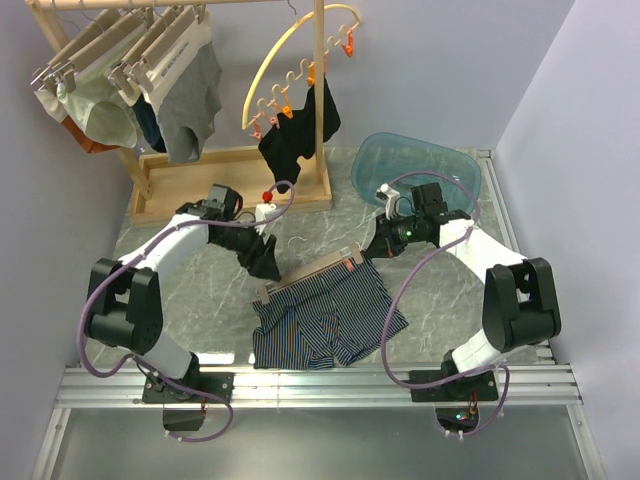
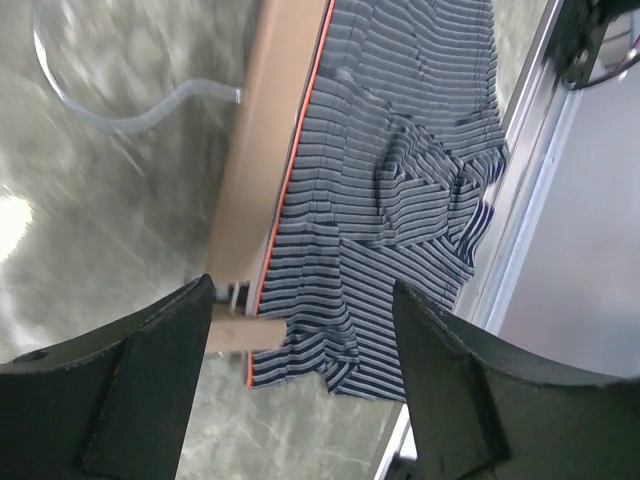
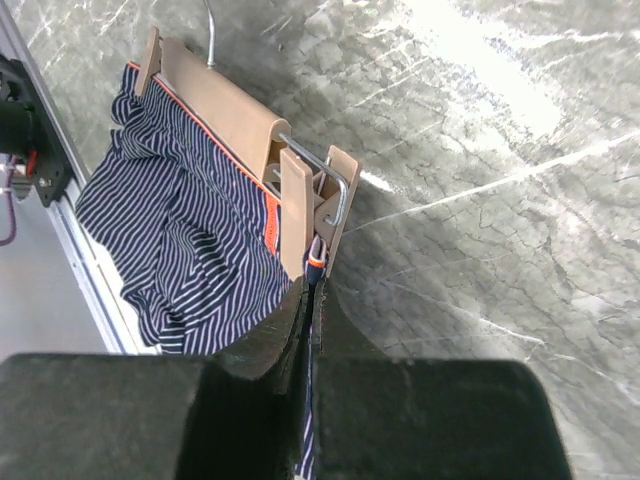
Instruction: Clip the underwear to the hanger
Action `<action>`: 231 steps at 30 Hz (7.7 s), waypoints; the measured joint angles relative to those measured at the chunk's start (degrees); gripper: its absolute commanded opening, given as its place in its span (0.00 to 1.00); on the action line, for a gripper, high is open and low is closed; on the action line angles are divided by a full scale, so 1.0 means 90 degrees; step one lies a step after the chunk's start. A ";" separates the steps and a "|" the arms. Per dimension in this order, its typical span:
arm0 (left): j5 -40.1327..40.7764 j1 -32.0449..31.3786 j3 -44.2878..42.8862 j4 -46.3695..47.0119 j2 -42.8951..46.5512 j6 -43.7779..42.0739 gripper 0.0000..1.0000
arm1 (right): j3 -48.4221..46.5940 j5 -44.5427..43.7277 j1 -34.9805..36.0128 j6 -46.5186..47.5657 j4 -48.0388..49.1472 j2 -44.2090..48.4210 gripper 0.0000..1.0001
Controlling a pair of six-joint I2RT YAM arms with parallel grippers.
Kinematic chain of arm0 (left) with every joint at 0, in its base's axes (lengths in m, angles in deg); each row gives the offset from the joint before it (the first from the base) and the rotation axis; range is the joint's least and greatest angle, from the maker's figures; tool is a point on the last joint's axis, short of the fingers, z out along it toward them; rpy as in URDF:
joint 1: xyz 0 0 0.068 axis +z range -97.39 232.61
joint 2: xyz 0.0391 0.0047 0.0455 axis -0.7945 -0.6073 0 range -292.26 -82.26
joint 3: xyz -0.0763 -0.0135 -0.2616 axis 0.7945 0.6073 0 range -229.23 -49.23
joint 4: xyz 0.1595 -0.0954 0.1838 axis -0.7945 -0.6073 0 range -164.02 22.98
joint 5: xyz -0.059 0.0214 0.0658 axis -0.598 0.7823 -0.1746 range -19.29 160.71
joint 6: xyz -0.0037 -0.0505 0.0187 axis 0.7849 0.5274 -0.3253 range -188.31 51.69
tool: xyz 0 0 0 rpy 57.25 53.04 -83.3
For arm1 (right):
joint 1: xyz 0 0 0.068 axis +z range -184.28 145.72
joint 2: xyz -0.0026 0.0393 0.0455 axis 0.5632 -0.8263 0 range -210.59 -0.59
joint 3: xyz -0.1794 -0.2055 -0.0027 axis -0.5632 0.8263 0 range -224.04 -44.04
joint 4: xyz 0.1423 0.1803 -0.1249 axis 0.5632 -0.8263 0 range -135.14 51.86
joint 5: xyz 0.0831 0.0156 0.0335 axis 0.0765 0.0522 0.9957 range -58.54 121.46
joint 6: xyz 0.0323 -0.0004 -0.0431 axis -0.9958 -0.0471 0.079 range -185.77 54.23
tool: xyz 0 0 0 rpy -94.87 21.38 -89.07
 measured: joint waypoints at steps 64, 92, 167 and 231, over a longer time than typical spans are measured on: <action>-0.0814 -0.0187 -0.0335 -0.0461 -0.1200 -0.0986 0.00 | 0.0352 -0.2361 0.2305 0.3677 0.0015 0.1812 0.68; -0.0075 -0.1202 -0.0595 -0.0384 -0.0488 -0.1044 0.09 | -0.0879 -0.1377 0.2409 0.4969 -0.2033 0.0333 0.00; 0.0865 0.0721 -0.0709 -0.1171 0.1751 0.0427 0.00 | -0.2157 -0.0238 -0.0032 0.2348 -0.1649 0.1387 0.93; 0.3546 0.1600 -0.8629 0.1972 -0.2943 0.3128 0.00 | -0.1105 -0.0493 -0.0250 0.1090 -0.1239 0.2450 0.94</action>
